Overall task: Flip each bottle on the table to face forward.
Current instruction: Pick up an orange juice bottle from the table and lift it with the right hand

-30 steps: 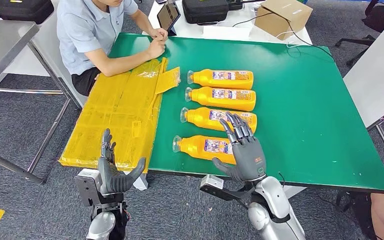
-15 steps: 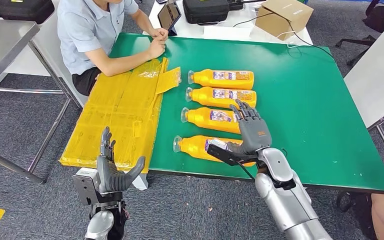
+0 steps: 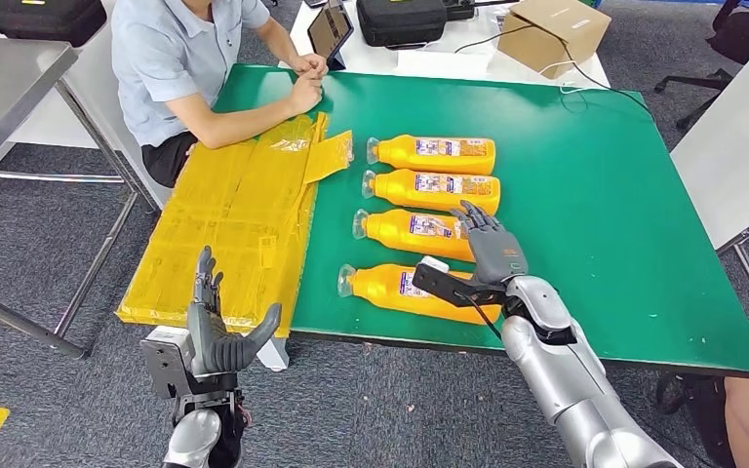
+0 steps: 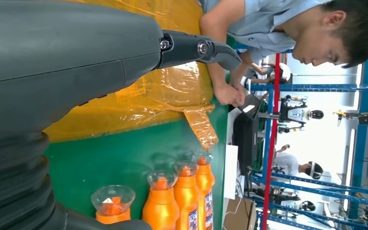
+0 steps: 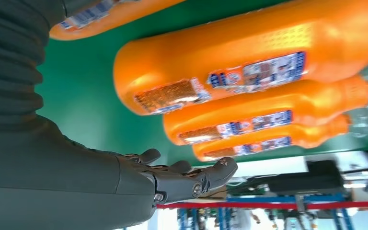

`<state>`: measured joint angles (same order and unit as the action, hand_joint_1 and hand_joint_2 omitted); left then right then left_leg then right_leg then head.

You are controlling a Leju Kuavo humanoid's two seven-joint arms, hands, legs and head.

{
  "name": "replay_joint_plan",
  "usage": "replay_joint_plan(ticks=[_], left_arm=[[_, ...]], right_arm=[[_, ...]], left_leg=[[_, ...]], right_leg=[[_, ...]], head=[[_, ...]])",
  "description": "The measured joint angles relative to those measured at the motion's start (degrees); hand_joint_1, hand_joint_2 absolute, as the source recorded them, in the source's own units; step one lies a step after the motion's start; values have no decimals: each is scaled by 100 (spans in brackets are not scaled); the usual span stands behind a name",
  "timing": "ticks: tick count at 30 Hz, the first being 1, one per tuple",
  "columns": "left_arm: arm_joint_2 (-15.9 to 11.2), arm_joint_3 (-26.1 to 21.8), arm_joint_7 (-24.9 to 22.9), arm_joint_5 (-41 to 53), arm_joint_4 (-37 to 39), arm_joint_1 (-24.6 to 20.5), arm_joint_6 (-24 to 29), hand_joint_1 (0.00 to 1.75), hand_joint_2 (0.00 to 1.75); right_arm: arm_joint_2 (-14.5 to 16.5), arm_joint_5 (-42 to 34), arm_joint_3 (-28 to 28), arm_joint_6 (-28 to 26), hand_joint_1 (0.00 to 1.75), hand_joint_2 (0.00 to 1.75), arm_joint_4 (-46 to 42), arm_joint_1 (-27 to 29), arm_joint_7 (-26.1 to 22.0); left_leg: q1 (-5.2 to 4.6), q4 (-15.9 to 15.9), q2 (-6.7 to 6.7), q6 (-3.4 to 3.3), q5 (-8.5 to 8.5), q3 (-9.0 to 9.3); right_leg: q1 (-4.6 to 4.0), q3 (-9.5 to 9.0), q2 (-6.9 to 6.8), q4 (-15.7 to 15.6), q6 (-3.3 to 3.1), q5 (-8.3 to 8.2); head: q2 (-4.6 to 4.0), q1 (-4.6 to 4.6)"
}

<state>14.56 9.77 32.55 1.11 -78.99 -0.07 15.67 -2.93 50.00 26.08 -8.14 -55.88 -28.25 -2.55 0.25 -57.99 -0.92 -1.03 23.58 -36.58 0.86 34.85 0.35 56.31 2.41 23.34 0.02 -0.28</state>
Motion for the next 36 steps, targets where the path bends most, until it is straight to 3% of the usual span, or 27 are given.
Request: replay_joint_plan(ticks=[17, 28, 36], left_arm=[[-2, 125, 144, -63, 31, -198, -4, 0, 175], [-2, 217, 77, -276, 74, -295, -128, 0, 175], [-2, 208, 11, -385, 74, -310, -227, 0, 175]], right_arm=[[237, -661, 44, -560, 0, 175, -508, 221, -1106], [270, -818, 169, -45, 0, 175, -567, 246, -1009], [283, -839, 464, 397, 0, 175, 149, 114, -782]], left_leg=[[0, -1, 1, 0, 0, 0], [0, -1, 1, 0, 0, 0], [0, 0, 1, 0, 0, -1]], right_leg=[[0, 2, 0, 0, 0, 1], [0, 2, 0, 0, 0, 1], [-1, 2, 0, 1, -1, 1]], head=[[0, -1], [0, 0], [0, 0]])
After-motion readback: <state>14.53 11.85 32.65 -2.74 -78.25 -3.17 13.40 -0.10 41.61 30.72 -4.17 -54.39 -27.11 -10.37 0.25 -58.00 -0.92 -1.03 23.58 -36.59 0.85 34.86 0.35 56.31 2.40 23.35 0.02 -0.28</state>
